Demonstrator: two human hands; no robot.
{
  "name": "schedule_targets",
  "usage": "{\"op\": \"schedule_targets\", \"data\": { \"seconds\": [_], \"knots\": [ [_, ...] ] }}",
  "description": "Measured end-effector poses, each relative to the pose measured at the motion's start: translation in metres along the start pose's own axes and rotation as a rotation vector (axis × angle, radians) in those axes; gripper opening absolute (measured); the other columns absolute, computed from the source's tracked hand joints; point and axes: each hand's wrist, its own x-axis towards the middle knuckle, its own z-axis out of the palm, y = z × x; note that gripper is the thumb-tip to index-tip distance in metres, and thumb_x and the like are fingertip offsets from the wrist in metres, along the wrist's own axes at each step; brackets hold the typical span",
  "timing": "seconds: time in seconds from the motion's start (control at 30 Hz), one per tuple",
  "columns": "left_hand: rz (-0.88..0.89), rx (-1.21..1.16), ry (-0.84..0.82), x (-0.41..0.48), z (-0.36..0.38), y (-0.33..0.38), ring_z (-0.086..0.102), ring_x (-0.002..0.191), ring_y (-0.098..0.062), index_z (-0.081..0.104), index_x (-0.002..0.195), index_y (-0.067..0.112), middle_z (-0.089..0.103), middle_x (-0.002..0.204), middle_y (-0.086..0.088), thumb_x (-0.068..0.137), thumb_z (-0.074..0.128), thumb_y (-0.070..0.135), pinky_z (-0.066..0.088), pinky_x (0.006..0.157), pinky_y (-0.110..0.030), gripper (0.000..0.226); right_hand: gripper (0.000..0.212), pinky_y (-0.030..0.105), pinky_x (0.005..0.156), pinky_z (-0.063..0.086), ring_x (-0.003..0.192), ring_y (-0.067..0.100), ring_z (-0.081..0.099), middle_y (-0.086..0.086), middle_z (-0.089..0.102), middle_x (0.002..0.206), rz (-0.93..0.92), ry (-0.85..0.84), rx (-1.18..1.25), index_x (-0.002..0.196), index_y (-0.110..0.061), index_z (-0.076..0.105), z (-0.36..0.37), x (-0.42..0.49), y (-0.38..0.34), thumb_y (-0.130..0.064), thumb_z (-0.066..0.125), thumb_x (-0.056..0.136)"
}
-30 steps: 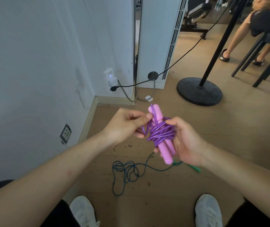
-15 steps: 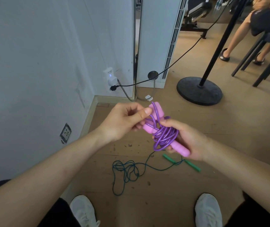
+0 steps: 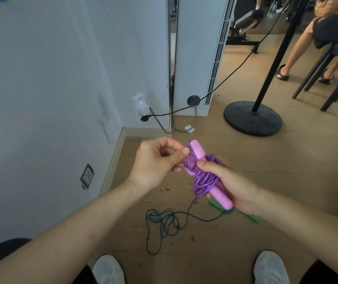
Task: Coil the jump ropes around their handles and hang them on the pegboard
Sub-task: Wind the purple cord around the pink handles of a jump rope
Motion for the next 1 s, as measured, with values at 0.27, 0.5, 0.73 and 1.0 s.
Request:
{"op": "schedule_targets", "data": {
  "seconds": [0.27, 0.5, 0.73, 1.0],
  "knots": [
    [-0.054, -0.103, 0.118, -0.002, 0.003, 0.003, 0.075, 0.077, -0.016, 0.078, 0.095, 0.008, 0.079, 0.084, -0.006, 0.075, 0.084, 0.008, 0.058, 0.07, -0.023, 0.02, 0.024, 0.034, 0.056, 0.054, 0.06, 0.02, 0.065, 0.001, 0.069, 0.077, -0.253, 0.091, -0.174, 0.115, -0.022, 0.06, 0.004, 0.0, 0.002, -0.021, 0.067, 0.092],
    [-0.118, 0.051, 0.111, 0.003, -0.003, 0.005, 0.068, 0.067, -0.005, 0.081, 0.09, 0.015, 0.078, 0.077, 0.002, 0.077, 0.083, 0.007, 0.054, 0.068, -0.018, 0.015, 0.053, 0.025, 0.068, 0.058, 0.089, 0.01, 0.07, -0.011, 0.07, 0.109, -0.325, 0.129, -0.259, 0.135, -0.034, 0.05, 0.006, 0.003, 0.008, -0.018, 0.07, 0.09],
    [-0.313, -0.086, 0.057, 0.01, -0.007, 0.009, 0.069, 0.064, -0.012, 0.071, 0.084, 0.009, 0.075, 0.071, -0.003, 0.081, 0.069, -0.01, 0.057, 0.065, -0.021, 0.019, 0.047, 0.028, 0.067, 0.06, 0.092, 0.017, 0.072, -0.006, 0.071, 0.11, -0.266, 0.082, -0.187, 0.134, -0.034, 0.052, 0.002, 0.007, 0.002, -0.022, 0.067, 0.092],
    [-0.374, -0.133, 0.01, 0.013, -0.011, 0.003, 0.069, 0.069, -0.011, 0.073, 0.104, 0.006, 0.076, 0.082, -0.008, 0.083, 0.071, -0.005, 0.057, 0.067, -0.018, 0.024, 0.048, 0.031, 0.08, 0.058, 0.093, 0.011, 0.071, -0.008, 0.072, 0.108, -0.355, 0.155, -0.275, 0.133, -0.033, 0.054, -0.001, 0.014, 0.008, -0.022, 0.071, 0.089]
  ]
}}
